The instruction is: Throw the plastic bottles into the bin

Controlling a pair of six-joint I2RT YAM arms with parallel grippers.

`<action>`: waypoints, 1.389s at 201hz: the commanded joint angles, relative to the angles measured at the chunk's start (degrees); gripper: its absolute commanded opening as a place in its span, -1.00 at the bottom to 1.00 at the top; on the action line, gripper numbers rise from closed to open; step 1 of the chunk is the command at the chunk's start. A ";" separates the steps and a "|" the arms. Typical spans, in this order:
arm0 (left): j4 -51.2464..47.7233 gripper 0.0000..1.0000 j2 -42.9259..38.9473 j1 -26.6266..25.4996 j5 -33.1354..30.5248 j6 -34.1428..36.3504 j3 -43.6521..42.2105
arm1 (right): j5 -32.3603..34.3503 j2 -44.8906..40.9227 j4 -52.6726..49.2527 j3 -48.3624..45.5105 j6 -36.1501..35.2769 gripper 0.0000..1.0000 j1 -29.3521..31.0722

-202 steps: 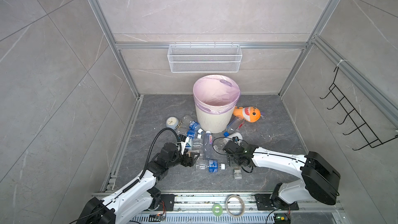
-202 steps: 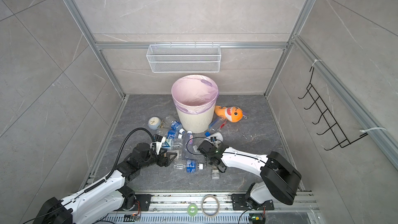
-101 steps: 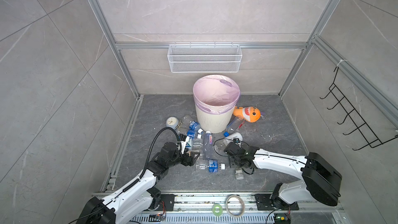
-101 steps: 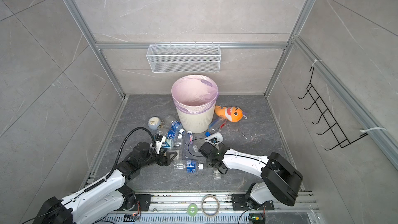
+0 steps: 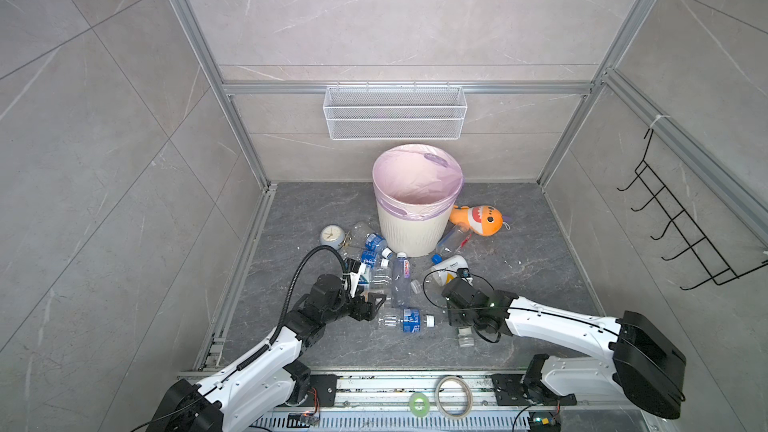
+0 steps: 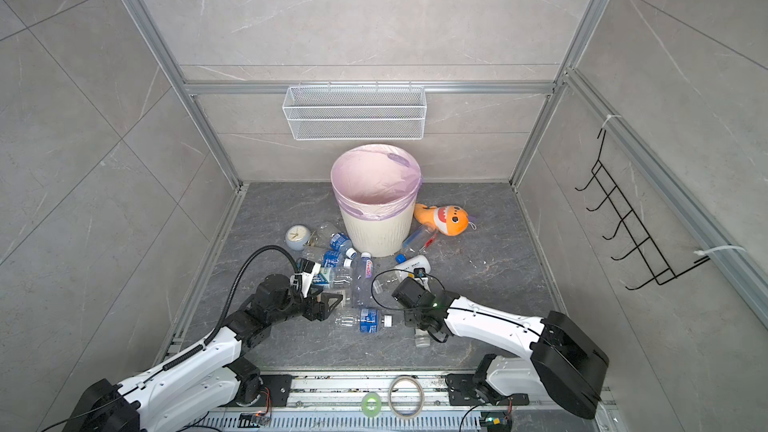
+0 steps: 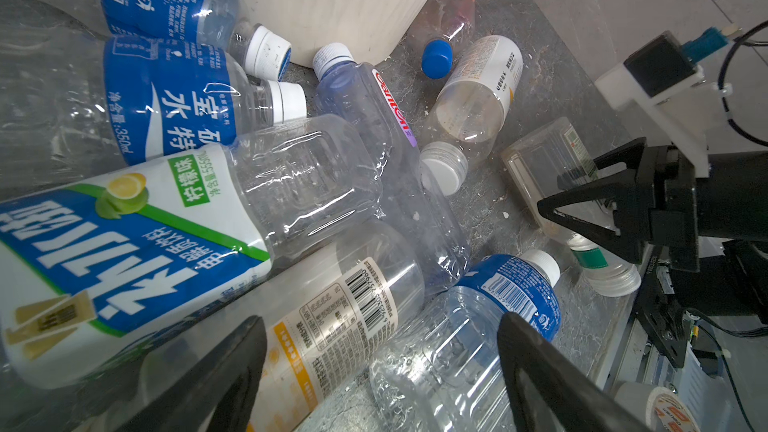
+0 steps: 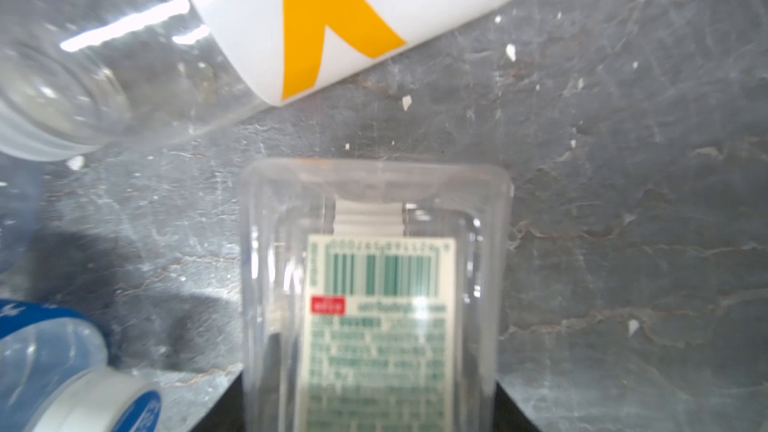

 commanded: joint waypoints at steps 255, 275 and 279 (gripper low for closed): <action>1.01 0.77 0.62 -0.24 -0.96 1.60 2.17 | 5.15 20.32 -2.16 76.43 -22.78 0.43 -8.70; 0.83 0.78 0.50 -0.25 -1.14 1.63 2.17 | 3.77 39.11 -19.97 108.80 -20.49 0.98 -13.55; 0.66 0.78 0.49 -0.25 -1.13 1.63 2.25 | 3.91 42.31 -23.70 115.88 -20.47 0.98 -13.87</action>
